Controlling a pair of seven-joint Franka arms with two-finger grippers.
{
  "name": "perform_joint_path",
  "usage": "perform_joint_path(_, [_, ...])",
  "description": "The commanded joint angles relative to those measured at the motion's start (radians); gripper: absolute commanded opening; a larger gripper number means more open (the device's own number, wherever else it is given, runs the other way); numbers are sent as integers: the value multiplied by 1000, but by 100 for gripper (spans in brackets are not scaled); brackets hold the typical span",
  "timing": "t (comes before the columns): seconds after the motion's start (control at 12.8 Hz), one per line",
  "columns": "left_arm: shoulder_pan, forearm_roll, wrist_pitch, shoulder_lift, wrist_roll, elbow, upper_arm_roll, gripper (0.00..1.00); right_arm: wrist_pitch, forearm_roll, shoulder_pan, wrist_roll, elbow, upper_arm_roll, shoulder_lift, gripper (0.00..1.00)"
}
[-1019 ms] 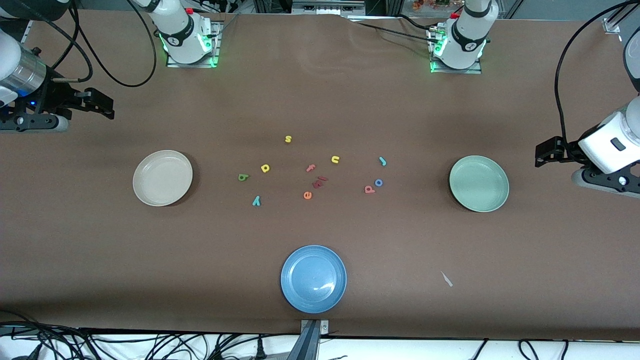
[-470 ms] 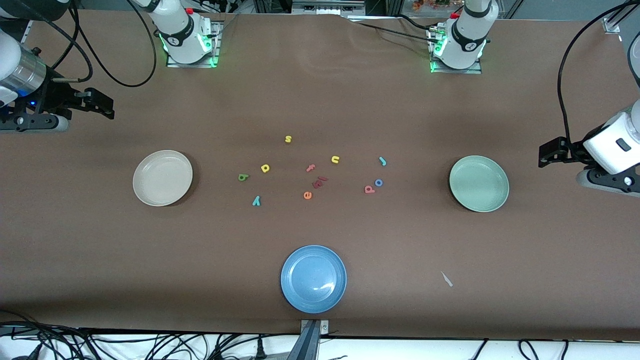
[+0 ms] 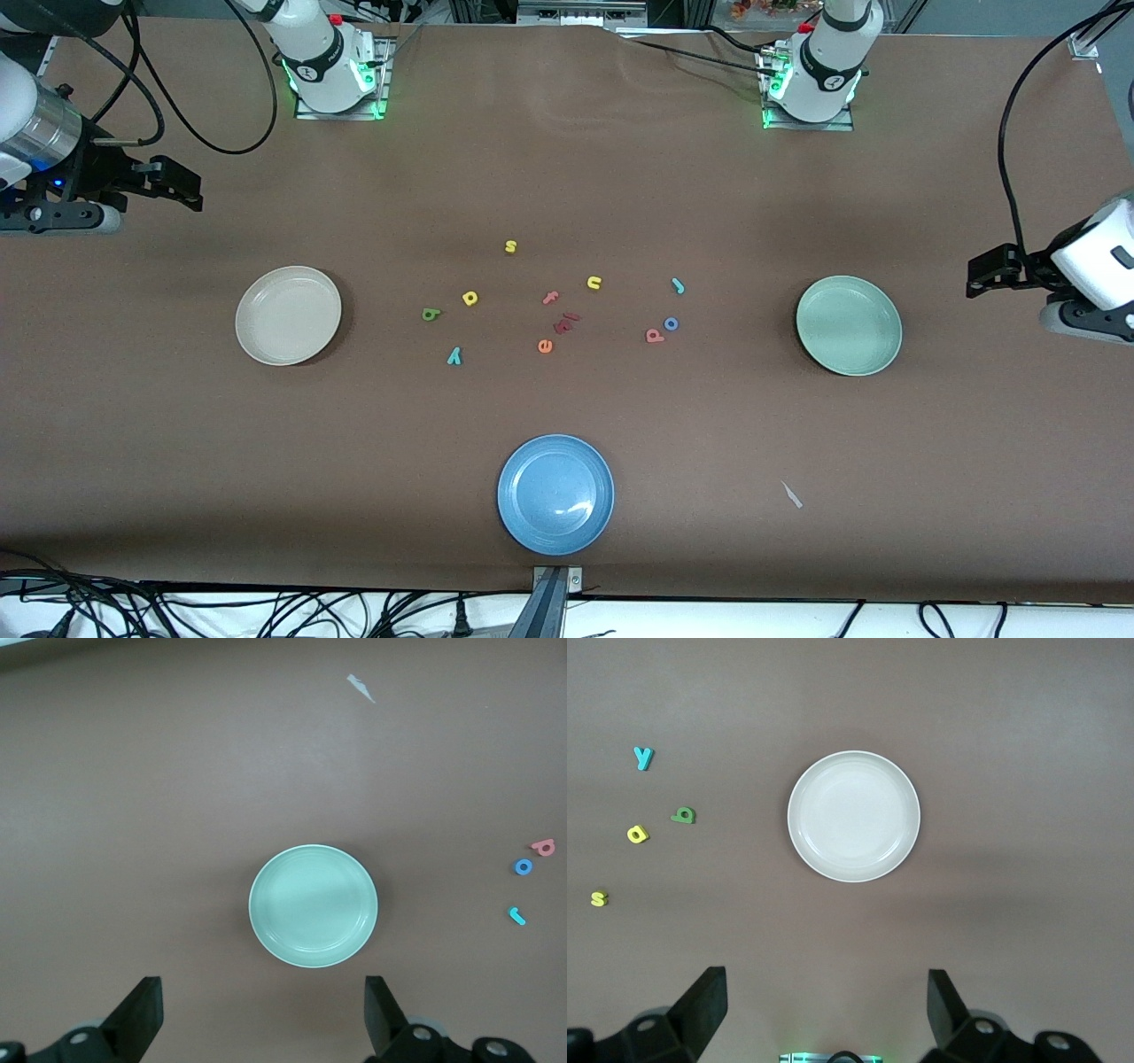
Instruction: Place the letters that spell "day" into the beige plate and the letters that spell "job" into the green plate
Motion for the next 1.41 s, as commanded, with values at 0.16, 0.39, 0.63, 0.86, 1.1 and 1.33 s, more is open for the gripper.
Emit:
perform_joint_path(0.16, [10, -36, 1, -8, 22, 7, -3, 100, -9, 21, -10, 3, 21, 3, 9, 100])
perform_joint_path(0.39, [7, -33, 1, -8, 25, 7, -6, 100, -9, 21, -10, 3, 21, 3, 9, 100])
perform_joint_path(0.63, [-2, -30, -1, -8, 25, 5, -8, 100, -9, 19, -10, 3, 21, 3, 9, 100])
perform_joint_path(0.86, [-4, -25, -1, -8, 25, 5, -8, 100, -9, 21, -10, 2, 21, 3, 9, 100])
perform_joint_path(1.1, [-5, -25, -1, -7, 25, 5, -9, 100, -9, 19, -10, 2, 21, 3, 9, 100])
perform_joint_path(1.33, [-7, -30, -1, -7, 24, 5, -9, 100, -9, 19, -10, 3, 20, 3, 9, 100])
